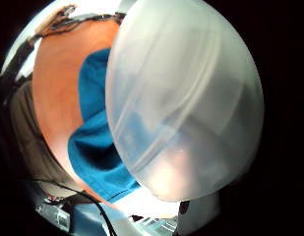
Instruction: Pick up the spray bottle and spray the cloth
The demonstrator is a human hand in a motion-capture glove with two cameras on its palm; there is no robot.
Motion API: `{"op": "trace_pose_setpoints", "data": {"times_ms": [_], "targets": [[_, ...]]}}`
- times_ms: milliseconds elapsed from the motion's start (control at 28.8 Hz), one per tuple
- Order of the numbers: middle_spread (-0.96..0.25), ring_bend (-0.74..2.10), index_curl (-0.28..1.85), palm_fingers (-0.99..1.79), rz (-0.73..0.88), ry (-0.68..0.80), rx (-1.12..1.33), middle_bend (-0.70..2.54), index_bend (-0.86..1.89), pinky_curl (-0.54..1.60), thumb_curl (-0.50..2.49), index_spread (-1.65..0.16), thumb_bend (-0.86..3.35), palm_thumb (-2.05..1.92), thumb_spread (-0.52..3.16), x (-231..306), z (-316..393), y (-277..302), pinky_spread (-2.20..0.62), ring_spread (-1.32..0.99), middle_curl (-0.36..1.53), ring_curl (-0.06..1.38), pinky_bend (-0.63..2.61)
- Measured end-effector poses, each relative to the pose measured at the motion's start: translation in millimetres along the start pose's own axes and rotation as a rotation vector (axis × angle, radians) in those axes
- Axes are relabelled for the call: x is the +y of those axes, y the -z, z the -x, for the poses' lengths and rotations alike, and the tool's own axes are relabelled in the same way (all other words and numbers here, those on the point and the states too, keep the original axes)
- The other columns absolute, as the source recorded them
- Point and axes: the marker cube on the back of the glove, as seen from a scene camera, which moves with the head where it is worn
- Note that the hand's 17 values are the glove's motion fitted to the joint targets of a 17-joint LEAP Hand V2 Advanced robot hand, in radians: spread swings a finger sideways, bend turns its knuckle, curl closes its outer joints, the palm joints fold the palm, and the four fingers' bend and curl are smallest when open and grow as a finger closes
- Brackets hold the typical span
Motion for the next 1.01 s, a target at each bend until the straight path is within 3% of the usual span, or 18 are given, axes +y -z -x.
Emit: {"op": "trace_pose_setpoints", "data": {"times_ms": [382, 1008], "targets": [[-0.21, 0.78, 0.62, 1.35, -0.14, -0.303, -0.257, 0.58, 0.23, 0.42, 0.75, -0.29, -0.02, 0.93, 0.71, -53, -43, 28, -0.31, -0.2, 0.62, 0.51, 0.59], [-0.2, 0.77, 0.63, 1.35, -0.368, -0.967, -1.286, 0.57, 0.22, 0.42, 0.76, -0.29, -0.02, 0.93, 0.72, -118, -32, 19, -0.31, -0.19, 0.62, 0.5, 0.58]]}}
